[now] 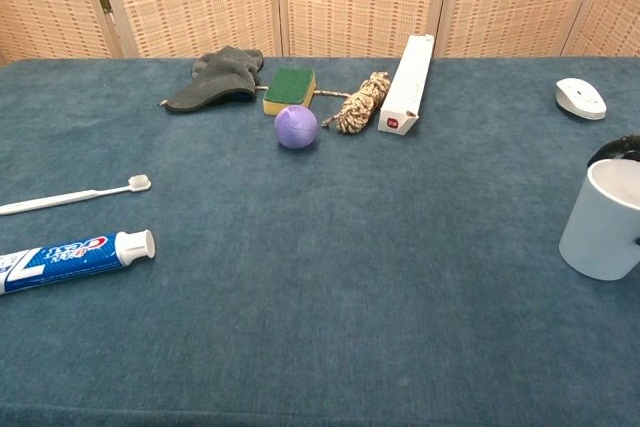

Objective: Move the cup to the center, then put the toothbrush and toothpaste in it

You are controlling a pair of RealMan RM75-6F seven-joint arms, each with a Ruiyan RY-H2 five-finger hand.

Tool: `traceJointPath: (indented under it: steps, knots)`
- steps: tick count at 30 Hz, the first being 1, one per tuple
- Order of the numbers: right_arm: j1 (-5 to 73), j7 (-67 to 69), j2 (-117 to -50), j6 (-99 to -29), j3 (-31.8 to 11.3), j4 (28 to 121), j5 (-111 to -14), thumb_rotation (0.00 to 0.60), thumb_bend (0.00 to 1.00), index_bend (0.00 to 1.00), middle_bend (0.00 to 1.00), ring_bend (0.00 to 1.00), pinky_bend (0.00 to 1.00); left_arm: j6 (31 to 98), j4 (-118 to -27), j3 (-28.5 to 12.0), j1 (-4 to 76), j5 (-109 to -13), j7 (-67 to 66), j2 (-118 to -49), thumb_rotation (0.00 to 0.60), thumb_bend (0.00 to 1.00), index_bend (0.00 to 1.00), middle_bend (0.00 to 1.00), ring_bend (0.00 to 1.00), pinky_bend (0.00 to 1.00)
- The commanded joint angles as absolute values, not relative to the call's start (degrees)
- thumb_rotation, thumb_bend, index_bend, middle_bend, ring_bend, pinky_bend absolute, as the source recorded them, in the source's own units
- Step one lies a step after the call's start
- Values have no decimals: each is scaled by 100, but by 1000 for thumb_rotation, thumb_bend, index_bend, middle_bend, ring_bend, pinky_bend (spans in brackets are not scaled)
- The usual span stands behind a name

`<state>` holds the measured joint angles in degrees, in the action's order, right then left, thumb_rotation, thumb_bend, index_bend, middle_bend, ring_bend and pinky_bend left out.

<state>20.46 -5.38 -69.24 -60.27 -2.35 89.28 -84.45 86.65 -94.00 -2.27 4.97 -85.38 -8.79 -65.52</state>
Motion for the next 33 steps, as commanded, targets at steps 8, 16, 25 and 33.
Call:
traceJointPath:
  steps: [8, 16, 25, 33]
  knots:
    - [2647, -430, -6942, -5783, -466, 9286, -8789, 600, 251, 272, 403, 441, 419, 8755, -9331, -233, 448, -8587, -752, -6540, 600, 260, 310, 294, 209, 270]
    - [3547, -377, -7505, -5165, -942, 9221, -8678, 600, 250, 272, 403, 441, 419, 8822, -9324, -215, 412, -8666, -699, -6524, 600, 260, 310, 294, 209, 270]
    - [4427, -380, -8388, -4616, -1342, 8694, -8299, 600, 236, 272, 401, 441, 419, 8893, -9386, -212, 361, -8692, -733, -6457, 600, 260, 310, 294, 209, 270]
    - [5049, -683, -9245, -4334, -1501, 7836, -7923, 600, 220, 272, 367, 436, 419, 8899, -9404, -198, 340, -8714, -753, -6450, 600, 260, 310, 294, 209, 270]
